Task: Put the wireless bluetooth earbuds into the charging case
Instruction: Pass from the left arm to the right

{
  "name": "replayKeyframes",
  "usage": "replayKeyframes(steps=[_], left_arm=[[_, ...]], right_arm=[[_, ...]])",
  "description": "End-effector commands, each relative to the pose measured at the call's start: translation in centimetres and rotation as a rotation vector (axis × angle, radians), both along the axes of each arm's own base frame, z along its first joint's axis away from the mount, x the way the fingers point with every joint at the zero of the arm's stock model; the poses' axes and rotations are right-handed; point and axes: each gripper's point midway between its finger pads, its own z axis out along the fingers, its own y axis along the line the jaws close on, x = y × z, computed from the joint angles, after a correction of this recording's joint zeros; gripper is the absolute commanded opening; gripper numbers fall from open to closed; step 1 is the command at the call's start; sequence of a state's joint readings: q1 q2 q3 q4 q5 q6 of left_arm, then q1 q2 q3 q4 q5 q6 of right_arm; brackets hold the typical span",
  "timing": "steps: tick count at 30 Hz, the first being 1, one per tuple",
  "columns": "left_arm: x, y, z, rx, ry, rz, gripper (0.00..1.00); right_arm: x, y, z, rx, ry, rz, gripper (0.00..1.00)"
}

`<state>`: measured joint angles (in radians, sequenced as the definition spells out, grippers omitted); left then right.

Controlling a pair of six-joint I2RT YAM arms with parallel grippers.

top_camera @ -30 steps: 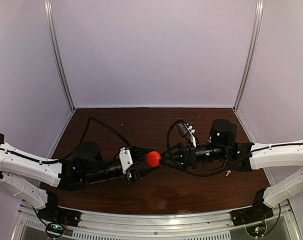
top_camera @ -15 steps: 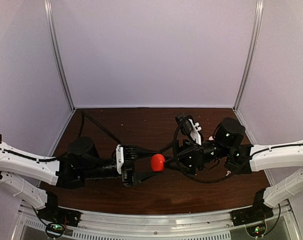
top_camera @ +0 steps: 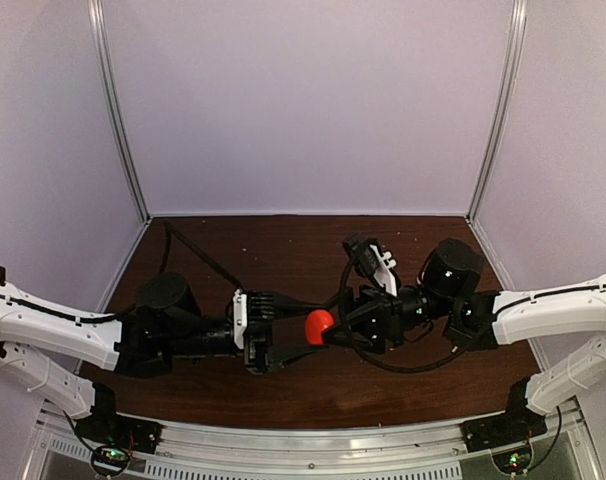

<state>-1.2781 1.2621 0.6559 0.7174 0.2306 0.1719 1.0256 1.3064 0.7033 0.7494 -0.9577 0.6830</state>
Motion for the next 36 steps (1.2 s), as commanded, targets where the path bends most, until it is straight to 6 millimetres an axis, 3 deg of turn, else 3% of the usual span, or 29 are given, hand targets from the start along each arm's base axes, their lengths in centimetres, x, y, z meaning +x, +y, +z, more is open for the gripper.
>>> replayKeyframes(steps=[1, 4, 18, 28, 36], left_arm=[[-0.3, -0.1, 2.6, -0.092, -0.004, -0.019, 0.31], [-0.4, -0.2, 2.5, -0.093, -0.001, -0.031, 0.31], [-0.8, -0.5, 2.6, -0.109, 0.018, -0.063, 0.31], [-0.9, -0.5, 2.9, -0.118, 0.015, -0.069, 0.31], [-1.5, -0.4, 3.3, -0.143, 0.008, -0.102, 0.31]], right_arm=[[-1.5, 0.0, 2.5, 0.083, -0.051, 0.066, 0.61], [-1.6, -0.1, 2.7, 0.092, -0.055, 0.073, 0.56], [-2.8, -0.4, 4.3, 0.156, -0.054, 0.127, 0.52], [-2.8, 0.4, 3.7, 0.141, -0.042, 0.133, 0.72], [-3.3, 0.0, 4.8, 0.2, -0.034, 0.166, 0.67]])
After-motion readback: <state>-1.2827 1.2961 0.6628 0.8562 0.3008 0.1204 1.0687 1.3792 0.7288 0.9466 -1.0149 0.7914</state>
